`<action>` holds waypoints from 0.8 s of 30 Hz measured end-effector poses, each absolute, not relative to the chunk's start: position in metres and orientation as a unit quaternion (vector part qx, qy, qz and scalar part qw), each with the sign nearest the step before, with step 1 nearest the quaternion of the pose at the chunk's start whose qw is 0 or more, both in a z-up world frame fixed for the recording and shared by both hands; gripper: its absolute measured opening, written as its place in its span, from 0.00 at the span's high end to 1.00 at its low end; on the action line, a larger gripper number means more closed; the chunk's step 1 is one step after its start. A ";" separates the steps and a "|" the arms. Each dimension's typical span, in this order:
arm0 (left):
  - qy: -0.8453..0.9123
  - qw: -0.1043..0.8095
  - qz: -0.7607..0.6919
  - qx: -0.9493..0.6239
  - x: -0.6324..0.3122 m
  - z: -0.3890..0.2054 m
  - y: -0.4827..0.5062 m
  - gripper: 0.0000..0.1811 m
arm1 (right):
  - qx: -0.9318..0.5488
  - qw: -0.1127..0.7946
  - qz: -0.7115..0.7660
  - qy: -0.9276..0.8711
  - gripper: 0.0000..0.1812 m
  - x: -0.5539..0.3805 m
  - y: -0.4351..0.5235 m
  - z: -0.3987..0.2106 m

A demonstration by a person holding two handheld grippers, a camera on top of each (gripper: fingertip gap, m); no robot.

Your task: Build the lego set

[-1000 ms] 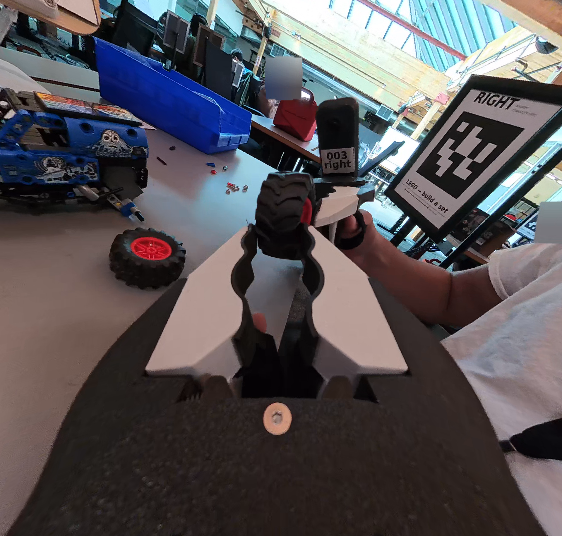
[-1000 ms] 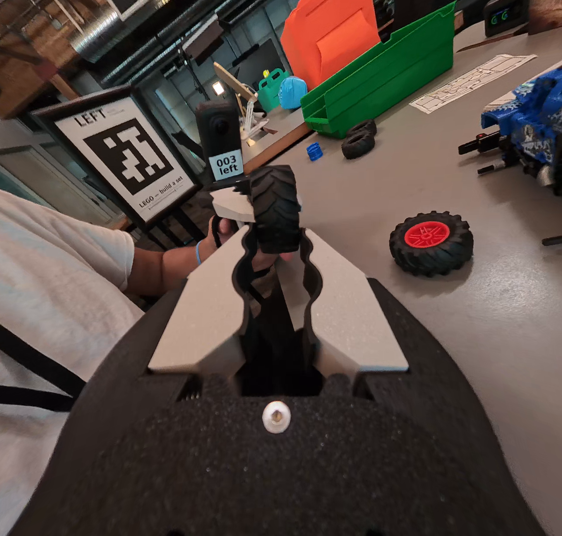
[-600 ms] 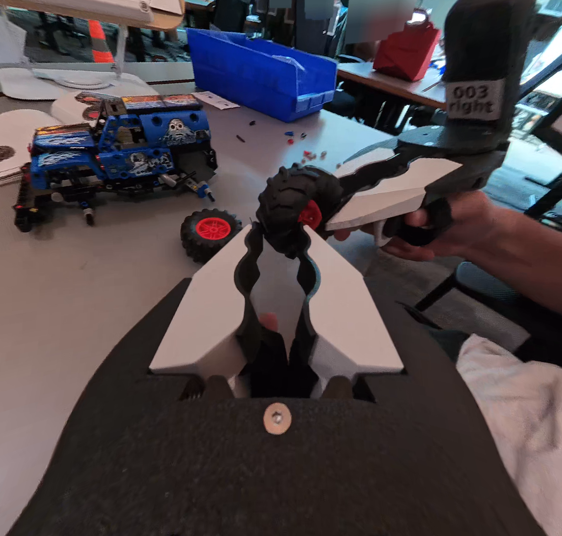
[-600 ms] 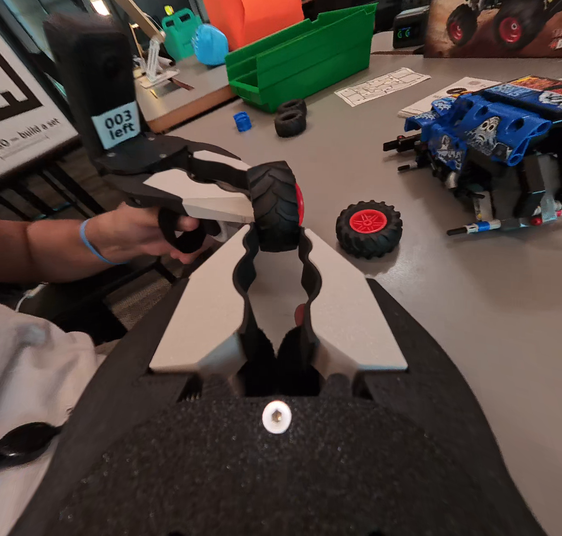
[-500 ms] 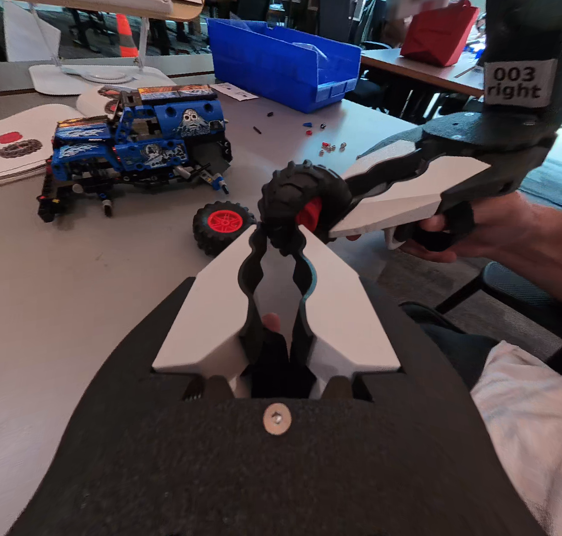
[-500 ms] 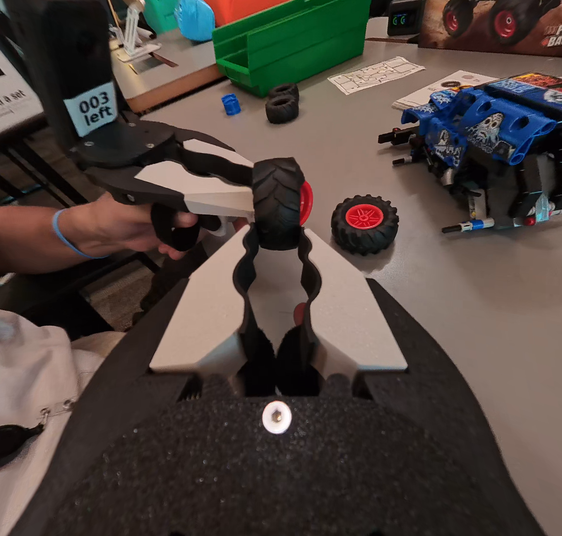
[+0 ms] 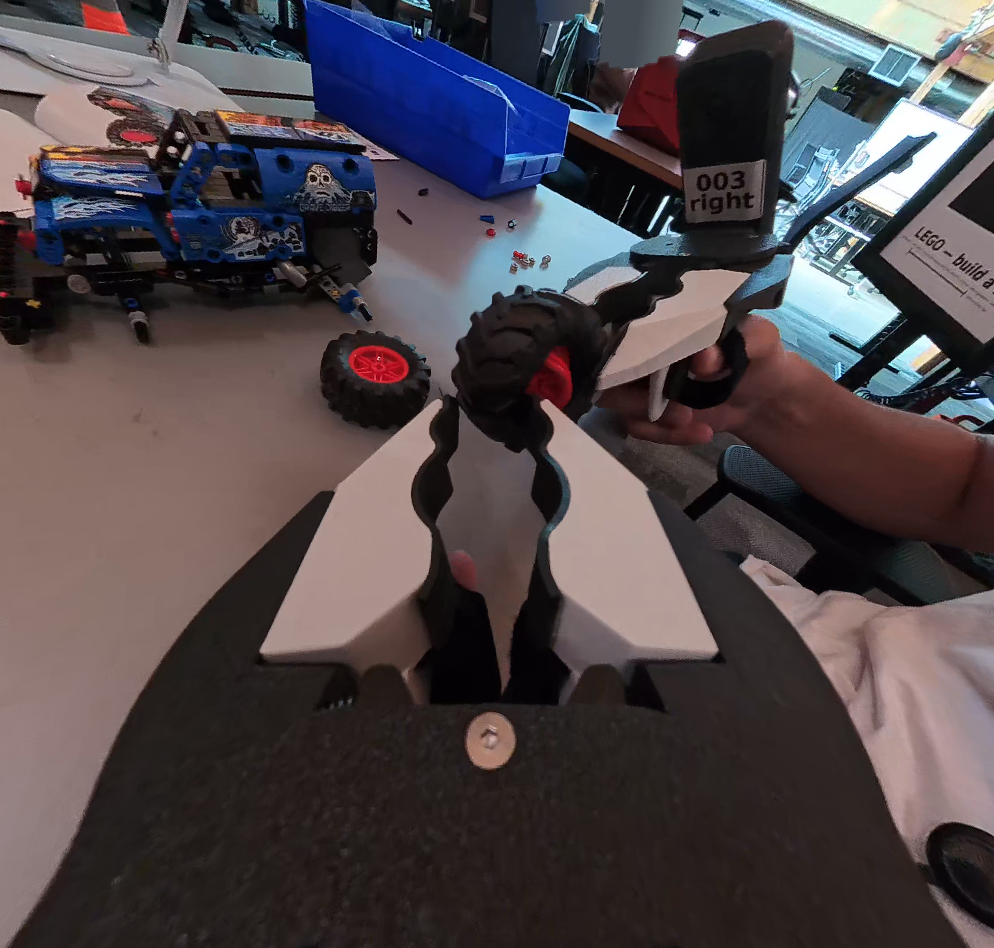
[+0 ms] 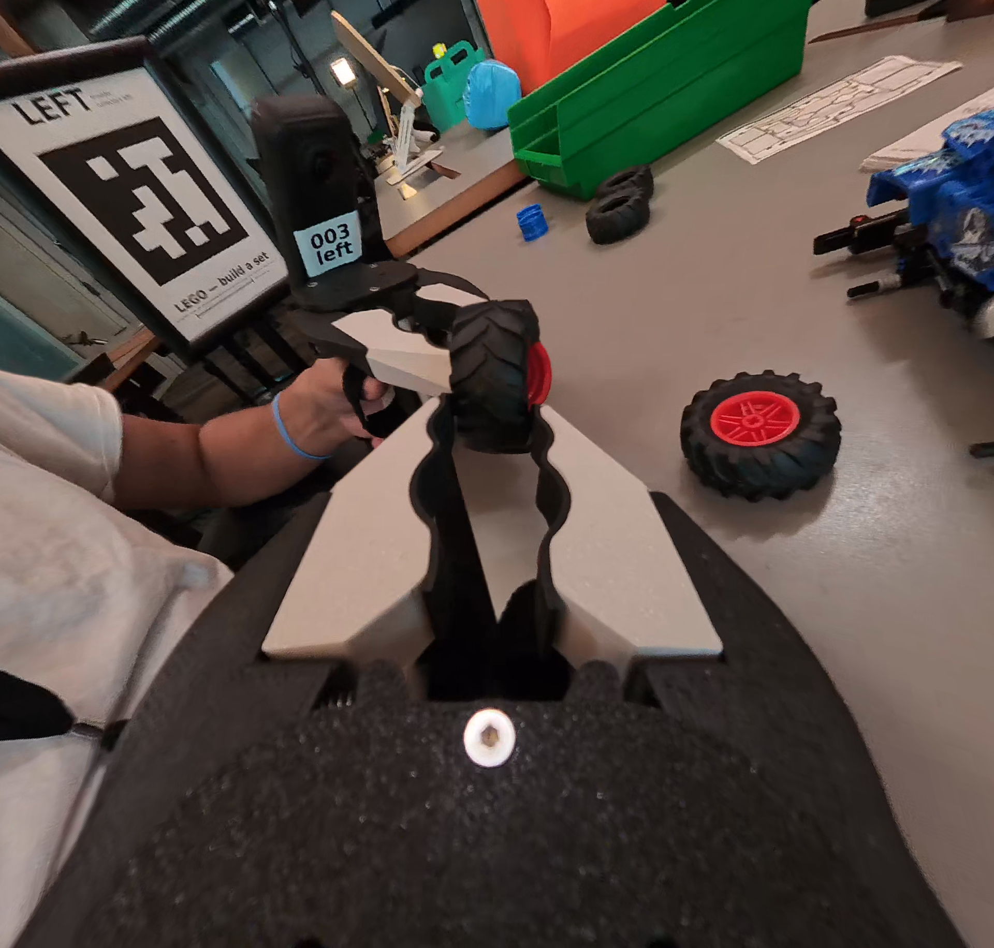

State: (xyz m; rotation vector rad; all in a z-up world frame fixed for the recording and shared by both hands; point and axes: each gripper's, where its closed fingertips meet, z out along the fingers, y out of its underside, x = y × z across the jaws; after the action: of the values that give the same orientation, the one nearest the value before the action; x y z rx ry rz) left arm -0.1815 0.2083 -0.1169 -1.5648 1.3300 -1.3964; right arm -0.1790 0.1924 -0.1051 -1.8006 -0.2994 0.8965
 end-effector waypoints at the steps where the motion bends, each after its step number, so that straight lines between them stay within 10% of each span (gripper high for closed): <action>1: 0.510 0.323 -0.529 -0.596 -0.183 -0.118 0.208 0.85 | -0.757 0.535 0.352 -0.133 0.85 -0.178 0.193 -0.105; 17: 0.588 0.352 -0.504 -0.525 -0.188 -0.121 0.185 0.77 | -0.748 0.466 0.461 -0.099 0.85 -0.190 0.183 -0.108; 24: 0.551 0.319 -0.542 -0.549 -0.189 -0.115 0.191 0.83 | -0.760 0.549 0.266 -0.225 0.80 -0.188 0.186 -0.116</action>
State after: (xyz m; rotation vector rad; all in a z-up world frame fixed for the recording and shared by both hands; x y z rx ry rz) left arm -0.1894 0.1913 -0.1155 -1.4437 1.4483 -1.4242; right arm -0.1882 0.1859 -0.1155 -1.7999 -0.5324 0.6310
